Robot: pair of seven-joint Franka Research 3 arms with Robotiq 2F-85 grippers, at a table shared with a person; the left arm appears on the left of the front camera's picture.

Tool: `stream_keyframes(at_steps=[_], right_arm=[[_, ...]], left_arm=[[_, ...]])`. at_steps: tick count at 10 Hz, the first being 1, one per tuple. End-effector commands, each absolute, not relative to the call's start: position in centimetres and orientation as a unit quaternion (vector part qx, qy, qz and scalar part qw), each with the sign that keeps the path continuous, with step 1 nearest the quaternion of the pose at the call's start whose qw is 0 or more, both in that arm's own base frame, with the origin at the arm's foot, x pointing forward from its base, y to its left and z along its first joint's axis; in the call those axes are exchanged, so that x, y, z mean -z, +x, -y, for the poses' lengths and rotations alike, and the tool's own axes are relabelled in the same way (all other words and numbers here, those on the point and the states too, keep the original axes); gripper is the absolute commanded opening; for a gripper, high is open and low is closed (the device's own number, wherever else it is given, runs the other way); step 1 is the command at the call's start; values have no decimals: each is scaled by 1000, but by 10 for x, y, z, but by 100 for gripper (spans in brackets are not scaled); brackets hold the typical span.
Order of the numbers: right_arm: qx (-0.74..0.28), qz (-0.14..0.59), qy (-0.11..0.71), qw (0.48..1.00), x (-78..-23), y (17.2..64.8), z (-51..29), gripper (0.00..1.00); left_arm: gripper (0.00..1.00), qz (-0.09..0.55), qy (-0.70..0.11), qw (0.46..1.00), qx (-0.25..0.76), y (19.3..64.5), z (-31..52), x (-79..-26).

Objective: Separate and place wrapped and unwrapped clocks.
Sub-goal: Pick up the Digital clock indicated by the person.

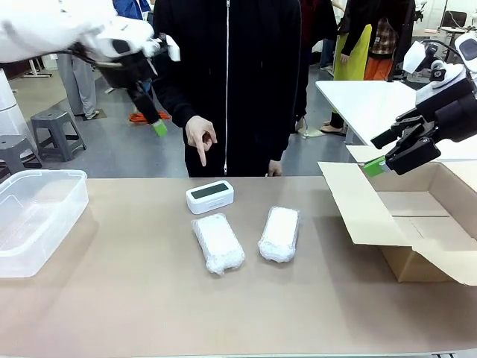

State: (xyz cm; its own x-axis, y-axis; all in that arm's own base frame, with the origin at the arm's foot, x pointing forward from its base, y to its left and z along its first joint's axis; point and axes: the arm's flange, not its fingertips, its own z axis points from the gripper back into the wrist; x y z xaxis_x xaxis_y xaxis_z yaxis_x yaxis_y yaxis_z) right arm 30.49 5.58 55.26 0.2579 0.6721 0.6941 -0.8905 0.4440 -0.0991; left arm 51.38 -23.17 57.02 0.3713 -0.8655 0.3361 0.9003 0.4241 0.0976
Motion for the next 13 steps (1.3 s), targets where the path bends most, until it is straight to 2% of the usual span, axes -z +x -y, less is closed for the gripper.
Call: stream_keyframes(at_steps=[1, 3, 5, 8, 9, 10, 13], right_arm=[[-506, 345, 171, 772, -551, 306, -55, 100], [-506, 345, 171, 772, -551, 306, -55, 100], [-506, 345, 171, 772, -551, 306, -55, 100], [-506, 345, 171, 772, -551, 306, -55, 100], [-506, 345, 171, 772, -551, 306, -55, 100], [-506, 345, 171, 772, -551, 306, -55, 100], [-506, 345, 171, 772, -551, 306, -55, 100]], left_arm=[[100, 132, -17, 835, 534, 535, 259, -551], [100, 135, 1, 835, 534, 555, 278, -510], [100, 110, -3, 834, 540, 575, 294, -468], [100, 125, -11, 839, 530, 587, 297, -435], [100, 120, -47, 833, 539, 587, 293, -429], [100, 111, -18, 832, 544, 582, 294, -433], [100, 111, -18, 832, 544, 582, 294, -433]])
